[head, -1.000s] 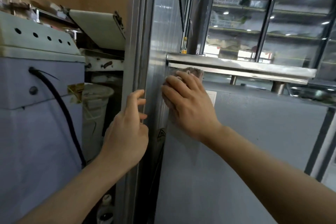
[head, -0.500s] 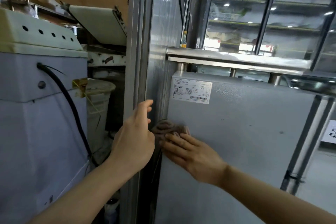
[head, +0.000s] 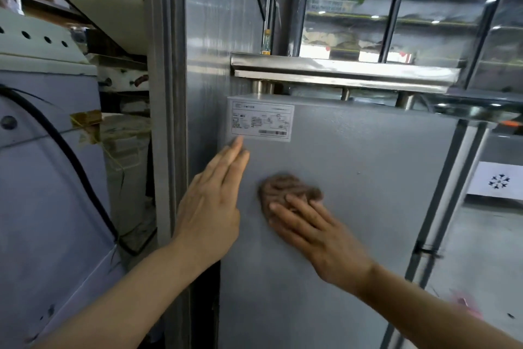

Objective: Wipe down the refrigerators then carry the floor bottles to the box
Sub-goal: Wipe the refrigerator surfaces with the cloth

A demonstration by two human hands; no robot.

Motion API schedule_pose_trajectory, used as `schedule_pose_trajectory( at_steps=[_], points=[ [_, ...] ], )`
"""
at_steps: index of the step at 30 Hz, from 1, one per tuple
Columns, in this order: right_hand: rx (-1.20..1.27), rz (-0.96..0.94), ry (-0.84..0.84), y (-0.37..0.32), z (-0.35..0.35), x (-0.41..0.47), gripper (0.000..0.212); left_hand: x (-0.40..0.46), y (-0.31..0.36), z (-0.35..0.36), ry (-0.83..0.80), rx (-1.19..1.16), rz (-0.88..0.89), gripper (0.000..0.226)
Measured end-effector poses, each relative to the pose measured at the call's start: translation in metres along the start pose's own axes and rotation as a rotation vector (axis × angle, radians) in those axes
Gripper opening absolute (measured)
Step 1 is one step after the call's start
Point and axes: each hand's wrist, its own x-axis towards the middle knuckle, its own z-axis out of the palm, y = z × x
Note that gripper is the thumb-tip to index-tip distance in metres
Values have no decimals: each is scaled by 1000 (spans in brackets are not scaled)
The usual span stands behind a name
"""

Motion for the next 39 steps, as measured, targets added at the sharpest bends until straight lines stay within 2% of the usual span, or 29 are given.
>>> schedule_pose_trajectory(
  at_steps=[3, 5, 8, 11, 13, 16, 18, 21, 25, 29, 31, 34, 36, 39],
  points=[
    [-54, -67, -60, 16, -10, -16, 56, 0, 8, -4, 1, 55, -51, 86],
    [-58, 66, 19, 44, -24, -6, 59, 5, 22, -7, 26, 70, -80, 85],
    [-30, 344, 143, 89, -42, 8, 57, 17, 44, -5, 54, 94, 5, 84],
    [49, 427, 246, 83, -33, -3, 54, 25, 63, 7, -30, 129, 61, 86],
    [83, 409, 234, 56, -15, -28, 54, 26, 67, 16, -97, 176, 72, 84],
    [11, 276, 54, 25, 7, -82, 59, 21, 65, 28, -134, 240, 36, 89],
    [-71, 168, -53, 22, 7, -106, 62, 20, 68, 31, -132, 266, 17, 93],
    [-142, 127, -52, 48, -8, -102, 65, 21, 81, 34, -64, 283, 62, 91],
    [-188, 395, 123, 107, -32, -75, 68, 29, 107, 52, -17, 306, 215, 95],
    [-81, 587, 267, 99, -15, -79, 65, 30, 113, 72, -6, 317, 166, 98],
    [-32, 635, 253, 65, 6, -102, 58, 30, 108, 76, -6, 342, 171, 102],
    [-46, 600, 119, 36, 19, -141, 62, 30, 108, 77, -2, 361, 178, 103],
    [-75, 597, 97, 42, 13, -145, 66, 29, 111, 76, -2, 358, 162, 101],
    [-91, 716, 171, 75, -13, -115, 64, 27, 118, 78, 19, 346, 153, 99]
  ],
)
